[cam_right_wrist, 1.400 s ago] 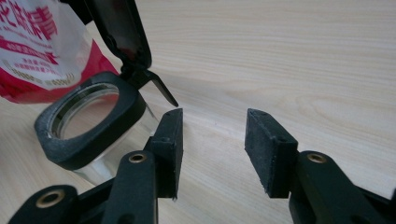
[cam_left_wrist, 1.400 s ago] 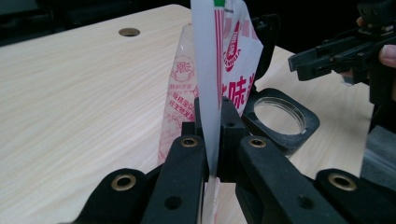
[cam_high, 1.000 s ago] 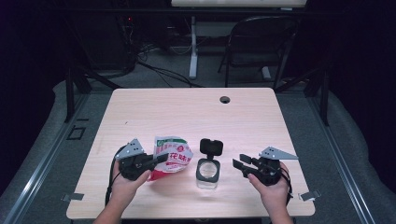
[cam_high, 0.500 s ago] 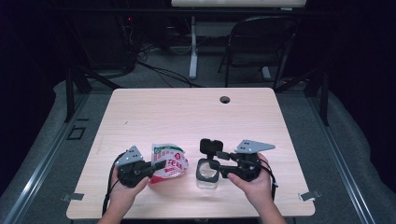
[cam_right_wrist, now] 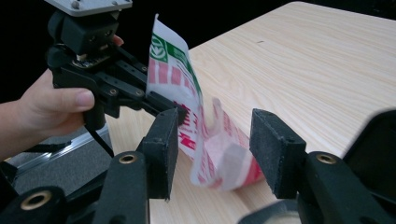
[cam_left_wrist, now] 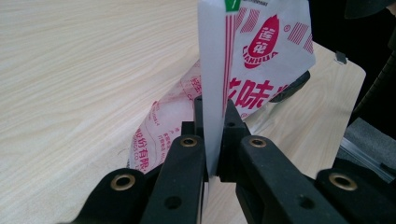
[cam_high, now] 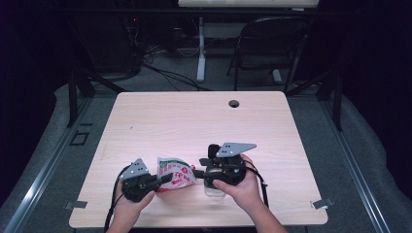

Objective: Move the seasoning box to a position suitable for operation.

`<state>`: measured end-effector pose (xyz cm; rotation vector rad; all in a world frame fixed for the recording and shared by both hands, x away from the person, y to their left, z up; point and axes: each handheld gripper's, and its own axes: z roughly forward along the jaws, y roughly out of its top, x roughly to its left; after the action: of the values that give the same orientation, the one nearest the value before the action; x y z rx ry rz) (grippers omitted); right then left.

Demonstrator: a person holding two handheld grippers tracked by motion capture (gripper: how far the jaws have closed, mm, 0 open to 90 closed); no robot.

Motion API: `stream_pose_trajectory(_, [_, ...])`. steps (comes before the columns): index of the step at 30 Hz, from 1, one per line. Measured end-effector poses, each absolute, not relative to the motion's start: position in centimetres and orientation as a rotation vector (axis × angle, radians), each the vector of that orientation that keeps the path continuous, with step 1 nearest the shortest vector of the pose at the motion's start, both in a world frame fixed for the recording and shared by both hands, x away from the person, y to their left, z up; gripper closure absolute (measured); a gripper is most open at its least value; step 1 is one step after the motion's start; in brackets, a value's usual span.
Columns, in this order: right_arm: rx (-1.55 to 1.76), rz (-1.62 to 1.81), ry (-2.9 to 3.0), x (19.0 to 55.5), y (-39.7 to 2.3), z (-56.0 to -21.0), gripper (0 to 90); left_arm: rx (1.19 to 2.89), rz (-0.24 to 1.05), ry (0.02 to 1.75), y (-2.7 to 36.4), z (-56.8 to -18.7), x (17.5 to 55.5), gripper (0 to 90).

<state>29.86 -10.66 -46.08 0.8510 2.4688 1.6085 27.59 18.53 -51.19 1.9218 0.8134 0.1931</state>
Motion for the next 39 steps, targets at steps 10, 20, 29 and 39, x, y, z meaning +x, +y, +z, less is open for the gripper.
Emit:
stream_pose_trajectory(10, [0.794,1.582,2.528,30.4,-8.1,-46.0,55.1,1.923,0.185,0.807,18.6,-51.2,27.7,89.9])
stream_pose_trajectory(20, [0.756,1.548,2.563,31.2,-6.3,-46.0,59.7,1.912,0.178,0.816,18.7,-51.2,27.9,89.8])
stream_pose_trajectory(29, [0.754,1.569,2.527,31.3,-6.6,-45.4,60.4,1.925,0.169,0.801,18.5,-51.3,27.9,89.8])
stream_pose_trajectory(39, [0.717,1.499,2.569,31.0,-5.9,-46.4,67.8,1.928,0.151,0.795,18.3,-51.5,27.9,87.4])
